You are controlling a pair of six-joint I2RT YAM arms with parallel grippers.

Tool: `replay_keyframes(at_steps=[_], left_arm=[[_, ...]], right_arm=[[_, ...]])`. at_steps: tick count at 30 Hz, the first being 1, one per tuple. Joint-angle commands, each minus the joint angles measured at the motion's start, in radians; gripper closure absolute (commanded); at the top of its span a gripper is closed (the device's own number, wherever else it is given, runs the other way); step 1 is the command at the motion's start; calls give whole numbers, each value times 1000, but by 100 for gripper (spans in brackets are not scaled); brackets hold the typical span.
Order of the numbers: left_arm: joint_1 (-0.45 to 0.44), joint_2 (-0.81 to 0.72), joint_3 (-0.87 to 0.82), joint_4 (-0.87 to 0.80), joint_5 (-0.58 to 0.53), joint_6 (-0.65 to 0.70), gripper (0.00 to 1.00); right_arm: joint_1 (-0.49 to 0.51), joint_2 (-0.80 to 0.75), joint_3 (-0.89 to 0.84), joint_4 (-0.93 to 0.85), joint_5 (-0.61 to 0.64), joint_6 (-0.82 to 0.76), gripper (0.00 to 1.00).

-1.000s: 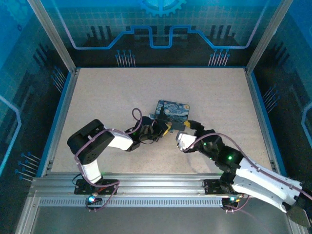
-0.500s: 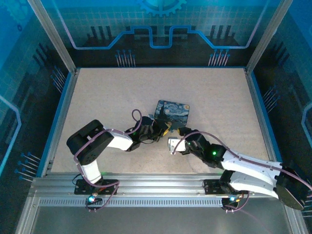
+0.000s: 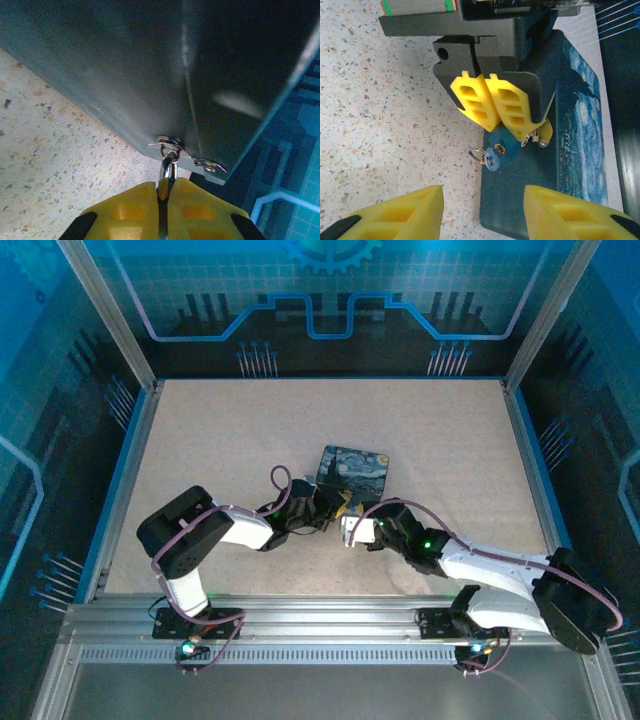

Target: Unlock the padlock with the key

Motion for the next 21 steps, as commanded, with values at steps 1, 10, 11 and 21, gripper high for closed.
replay_keyframes(at_steps=[1,10,11,21], left_arm=[[-8,-37,3,44,-20,-17,100],[-7,-27,5,51,-17,-20,100],[-8,-27,5,52,-17,-20,100],[-9,-28,-1,60,-19,-24,100]], right_arm=[[-12,29,24,53,-38,15,55],[-21,100,44,108,-26,26,61],[-21,106,46,111,-22,25,62],[-28,155,61,149,-7,29,70]])
